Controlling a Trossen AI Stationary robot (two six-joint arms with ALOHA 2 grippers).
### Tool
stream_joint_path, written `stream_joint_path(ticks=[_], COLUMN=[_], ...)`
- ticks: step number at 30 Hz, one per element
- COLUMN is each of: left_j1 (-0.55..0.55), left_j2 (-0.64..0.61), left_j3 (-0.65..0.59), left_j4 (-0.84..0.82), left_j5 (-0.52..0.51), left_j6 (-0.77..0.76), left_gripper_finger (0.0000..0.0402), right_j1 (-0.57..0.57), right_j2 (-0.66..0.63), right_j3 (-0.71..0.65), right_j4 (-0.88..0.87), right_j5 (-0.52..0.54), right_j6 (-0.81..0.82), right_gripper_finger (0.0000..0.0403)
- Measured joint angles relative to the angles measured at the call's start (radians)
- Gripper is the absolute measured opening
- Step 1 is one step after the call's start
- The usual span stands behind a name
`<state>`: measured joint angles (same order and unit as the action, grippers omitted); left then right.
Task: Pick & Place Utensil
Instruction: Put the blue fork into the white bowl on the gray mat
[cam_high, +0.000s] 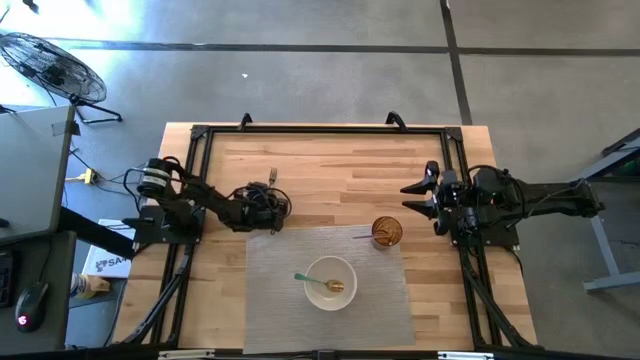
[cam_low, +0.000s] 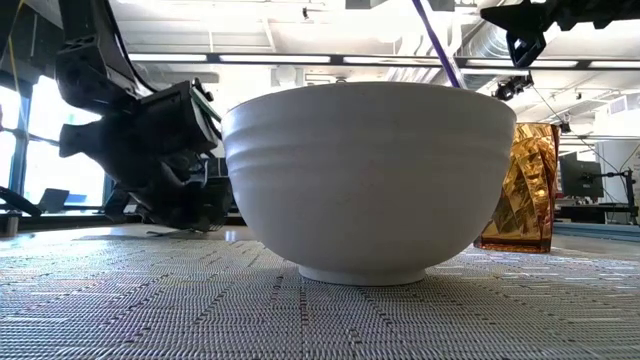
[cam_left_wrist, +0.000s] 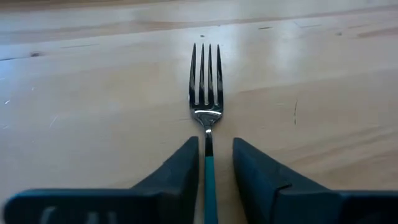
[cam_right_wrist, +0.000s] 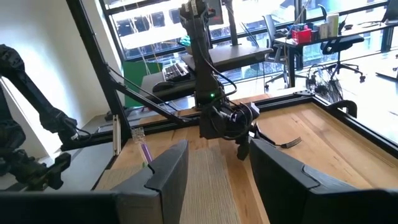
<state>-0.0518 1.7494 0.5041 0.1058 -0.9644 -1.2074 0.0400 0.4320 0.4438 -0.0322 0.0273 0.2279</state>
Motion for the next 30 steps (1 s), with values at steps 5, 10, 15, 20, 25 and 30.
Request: stream_joint_path(ticks=[5, 10, 15, 20, 25, 30], left_j1=[0.013, 0.039, 0.036, 0.022, -0.029, -0.087], left_j2=[-0.003, -0.023, -0.115, -0.225, -0.250, -0.223], left_j3=[0.000, 0.001, 0.001, 0.069, 0.247, 0.486], left_j4=[-0.003, -0.008, -0.012, -0.004, -0.103, -0.406], left_j5=[0.027, 0.082, 0.182, 0.335, 0.436, 0.477], left_j6=[0.002, 0.065, 0.186, 0.428, 0.659, 0.780], left_gripper_finger=[0.0027, 0.0015, 0.0019, 0.0007, 0.0011, 0.0011], right_j1=[0.000, 0.000, 0.000, -0.001, -0.001, 0.000], right_j2=[0.000, 0.000, 0.000, 0.000, 0.000, 0.001], right_j3=[0.000, 0.000, 0.000, 0.000, 0.000, 0.000], right_j4=[0.000, 0.000, 0.000, -0.008, -0.009, -0.020], right_j5=[0.000, 0.000, 0.000, 0.002, 0.009, 0.008], right_j6=[0.000, 0.000, 0.000, -0.007, -0.010, -0.010], right_gripper_finger=[0.0165, 0.0165, 0.0165, 0.0165, 0.0165, 0.0165])
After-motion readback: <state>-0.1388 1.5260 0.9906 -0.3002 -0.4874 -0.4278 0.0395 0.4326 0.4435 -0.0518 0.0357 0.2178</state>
